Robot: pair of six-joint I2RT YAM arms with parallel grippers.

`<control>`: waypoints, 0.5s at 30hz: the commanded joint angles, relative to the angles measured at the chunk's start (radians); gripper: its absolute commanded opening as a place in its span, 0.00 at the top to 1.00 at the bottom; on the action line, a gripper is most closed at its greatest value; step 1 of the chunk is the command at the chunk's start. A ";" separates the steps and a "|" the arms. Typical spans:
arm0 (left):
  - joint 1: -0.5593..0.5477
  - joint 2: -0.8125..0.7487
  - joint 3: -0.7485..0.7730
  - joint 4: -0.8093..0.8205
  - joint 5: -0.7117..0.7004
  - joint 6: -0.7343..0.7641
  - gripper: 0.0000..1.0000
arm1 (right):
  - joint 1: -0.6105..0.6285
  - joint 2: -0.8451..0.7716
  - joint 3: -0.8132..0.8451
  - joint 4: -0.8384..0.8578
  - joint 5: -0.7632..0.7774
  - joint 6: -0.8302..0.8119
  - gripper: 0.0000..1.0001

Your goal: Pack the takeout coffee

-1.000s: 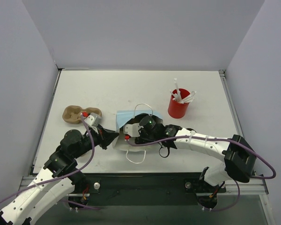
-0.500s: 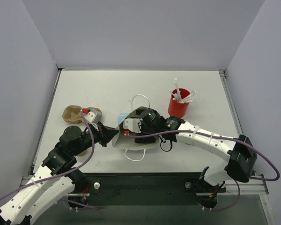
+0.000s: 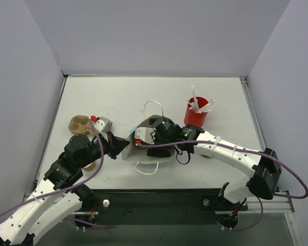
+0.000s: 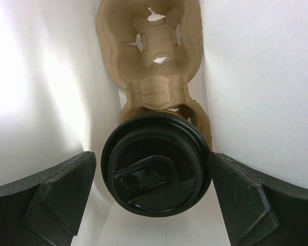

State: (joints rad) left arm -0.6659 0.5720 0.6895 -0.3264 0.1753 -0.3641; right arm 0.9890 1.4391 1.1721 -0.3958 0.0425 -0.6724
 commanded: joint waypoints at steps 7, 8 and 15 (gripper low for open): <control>0.000 0.006 0.071 -0.076 0.010 0.031 1.00 | -0.010 -0.028 0.080 -0.049 -0.029 0.069 0.00; 0.000 0.008 0.074 -0.077 0.010 0.031 1.00 | -0.012 -0.026 0.081 -0.052 -0.033 0.073 0.00; 0.002 0.020 0.093 -0.089 0.016 0.031 1.00 | -0.012 -0.020 0.090 -0.055 -0.079 0.097 0.07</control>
State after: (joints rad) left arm -0.6659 0.5835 0.7326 -0.3828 0.1757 -0.3527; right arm 0.9886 1.4391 1.2144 -0.4454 -0.0242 -0.6125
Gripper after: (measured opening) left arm 0.022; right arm 0.960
